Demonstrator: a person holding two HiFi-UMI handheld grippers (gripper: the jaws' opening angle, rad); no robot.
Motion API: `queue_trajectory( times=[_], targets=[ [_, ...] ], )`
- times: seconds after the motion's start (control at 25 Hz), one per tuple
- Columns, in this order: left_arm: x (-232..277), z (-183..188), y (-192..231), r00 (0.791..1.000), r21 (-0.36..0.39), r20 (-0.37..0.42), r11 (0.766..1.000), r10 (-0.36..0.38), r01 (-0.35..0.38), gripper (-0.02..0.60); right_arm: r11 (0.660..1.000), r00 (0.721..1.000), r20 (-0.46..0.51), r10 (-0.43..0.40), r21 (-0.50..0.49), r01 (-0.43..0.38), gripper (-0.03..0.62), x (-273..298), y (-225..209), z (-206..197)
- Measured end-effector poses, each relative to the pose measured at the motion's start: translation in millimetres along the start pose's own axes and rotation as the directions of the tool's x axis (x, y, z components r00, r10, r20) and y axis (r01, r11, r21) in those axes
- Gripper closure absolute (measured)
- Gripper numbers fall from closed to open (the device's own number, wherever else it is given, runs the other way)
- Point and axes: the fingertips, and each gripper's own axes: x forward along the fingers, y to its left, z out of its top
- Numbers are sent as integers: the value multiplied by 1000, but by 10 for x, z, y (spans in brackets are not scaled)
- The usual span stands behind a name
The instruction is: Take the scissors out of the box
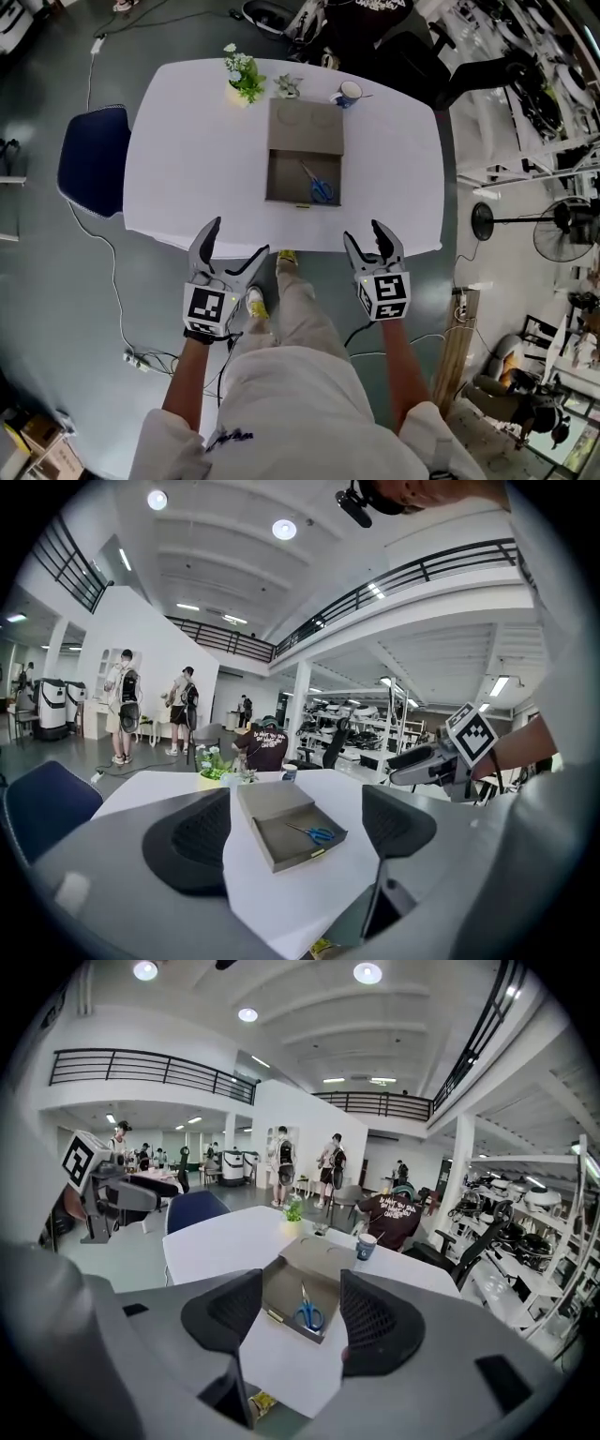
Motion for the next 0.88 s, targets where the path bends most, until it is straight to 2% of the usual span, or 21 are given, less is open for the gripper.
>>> queue_trajectory(
  times=[0.4, 0.68, 0.88],
  targets=[
    [533, -408, 124, 993, -39, -121, 999, 12, -16, 168, 998, 985, -163, 64, -2, -65, 348, 836, -184, -403],
    [933, -513, 62, 992, -44, -126, 999, 4, -10, 187, 991, 960, -249, 132, 38, -126, 375, 1340, -142, -794],
    [1254, -645, -15, 987, -74, -158, 997, -39, 28, 204, 991, 938, -320, 133, 28, -131, 382, 1623, -206, -1033]
  ],
)
